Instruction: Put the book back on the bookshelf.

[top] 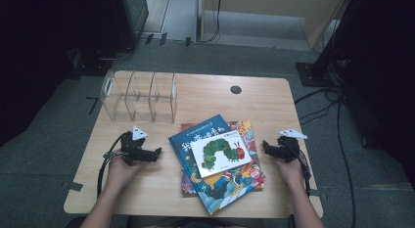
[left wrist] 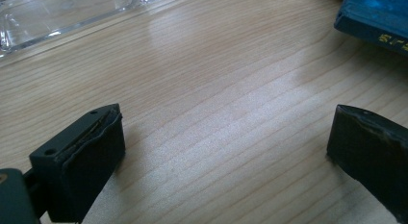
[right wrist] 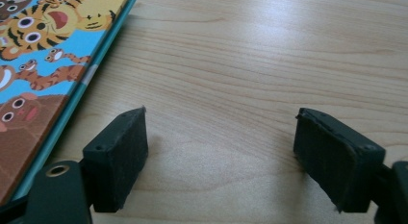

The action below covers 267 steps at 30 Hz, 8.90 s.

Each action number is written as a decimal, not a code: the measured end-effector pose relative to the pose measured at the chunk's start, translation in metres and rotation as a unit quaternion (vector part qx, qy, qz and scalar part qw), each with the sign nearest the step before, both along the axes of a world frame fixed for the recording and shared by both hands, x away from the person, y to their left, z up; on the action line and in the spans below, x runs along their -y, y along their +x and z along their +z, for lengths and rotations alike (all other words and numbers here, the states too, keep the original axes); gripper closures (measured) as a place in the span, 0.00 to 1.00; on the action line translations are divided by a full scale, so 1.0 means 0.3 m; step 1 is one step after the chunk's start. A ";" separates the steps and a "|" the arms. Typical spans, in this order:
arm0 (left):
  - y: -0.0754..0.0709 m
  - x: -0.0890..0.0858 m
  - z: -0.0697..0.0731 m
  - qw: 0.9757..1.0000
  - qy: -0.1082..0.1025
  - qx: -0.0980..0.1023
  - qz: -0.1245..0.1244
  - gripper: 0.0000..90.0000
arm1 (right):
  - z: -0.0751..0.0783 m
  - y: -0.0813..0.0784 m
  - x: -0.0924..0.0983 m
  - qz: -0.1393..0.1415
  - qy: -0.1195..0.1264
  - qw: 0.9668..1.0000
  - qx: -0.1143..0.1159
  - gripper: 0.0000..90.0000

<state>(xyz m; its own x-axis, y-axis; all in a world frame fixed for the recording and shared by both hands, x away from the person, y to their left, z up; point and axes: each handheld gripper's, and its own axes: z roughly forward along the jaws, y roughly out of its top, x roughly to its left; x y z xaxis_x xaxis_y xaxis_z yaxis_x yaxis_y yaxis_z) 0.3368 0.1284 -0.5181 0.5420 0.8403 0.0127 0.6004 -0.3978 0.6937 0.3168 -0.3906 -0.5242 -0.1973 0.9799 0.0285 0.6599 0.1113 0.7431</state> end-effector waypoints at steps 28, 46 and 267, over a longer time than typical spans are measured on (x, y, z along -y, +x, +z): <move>0.002 0.044 0.119 0.995 -0.064 -0.024 -0.067 0.87 | 0.094 -0.089 -0.023 0.053 0.072 0.996 -0.018 0.80; 0.068 0.182 0.140 0.987 -0.075 -0.046 -0.138 1.00 | 0.133 -0.230 -0.129 0.127 0.069 0.989 -0.011 1.00; 0.078 0.234 0.333 0.938 -0.144 -0.260 -0.180 0.81 | 0.101 -0.095 -0.638 0.331 0.059 0.942 -0.007 0.96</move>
